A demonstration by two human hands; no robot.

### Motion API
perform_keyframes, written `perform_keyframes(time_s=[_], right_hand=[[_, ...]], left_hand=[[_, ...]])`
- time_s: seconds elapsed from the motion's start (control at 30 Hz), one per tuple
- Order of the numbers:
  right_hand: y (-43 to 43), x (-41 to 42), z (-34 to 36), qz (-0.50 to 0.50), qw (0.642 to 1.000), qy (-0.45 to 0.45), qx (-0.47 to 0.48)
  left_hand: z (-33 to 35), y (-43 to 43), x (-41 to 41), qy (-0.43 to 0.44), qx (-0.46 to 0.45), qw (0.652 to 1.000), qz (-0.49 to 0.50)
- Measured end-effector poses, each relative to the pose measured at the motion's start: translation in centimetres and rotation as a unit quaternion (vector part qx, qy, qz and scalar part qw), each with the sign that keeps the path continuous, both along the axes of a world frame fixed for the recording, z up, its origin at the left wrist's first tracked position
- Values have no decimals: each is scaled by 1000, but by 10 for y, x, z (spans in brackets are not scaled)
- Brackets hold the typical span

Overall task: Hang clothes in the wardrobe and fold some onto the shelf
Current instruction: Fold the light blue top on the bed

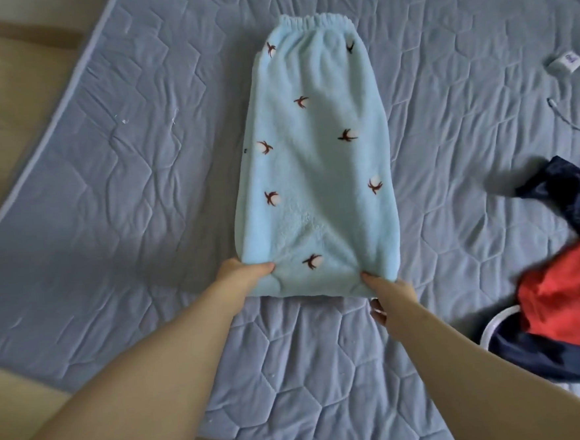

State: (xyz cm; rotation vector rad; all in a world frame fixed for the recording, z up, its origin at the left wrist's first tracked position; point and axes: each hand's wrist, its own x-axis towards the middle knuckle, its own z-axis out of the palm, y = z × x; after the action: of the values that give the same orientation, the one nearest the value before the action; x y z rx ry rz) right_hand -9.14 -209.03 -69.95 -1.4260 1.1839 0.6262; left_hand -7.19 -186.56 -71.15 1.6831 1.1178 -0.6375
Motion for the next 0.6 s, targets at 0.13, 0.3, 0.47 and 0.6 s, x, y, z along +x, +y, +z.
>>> perform_keyframes(time_s=[0.13,0.3,0.47,0.6], right_hand=[[1,-44,22,33,998,59,16],[4,-116,43,46,992,112,31],[8,-184,61,45,989,134,50],[14,-235,80,43,986,147,59]], left_hand=[[19,9,-49,35,-36,998,22],[42,14,-124,81,-48,995,34],[67,20,-191,117,-74,990,17],[86,26,-237,120,-88,989,19]])
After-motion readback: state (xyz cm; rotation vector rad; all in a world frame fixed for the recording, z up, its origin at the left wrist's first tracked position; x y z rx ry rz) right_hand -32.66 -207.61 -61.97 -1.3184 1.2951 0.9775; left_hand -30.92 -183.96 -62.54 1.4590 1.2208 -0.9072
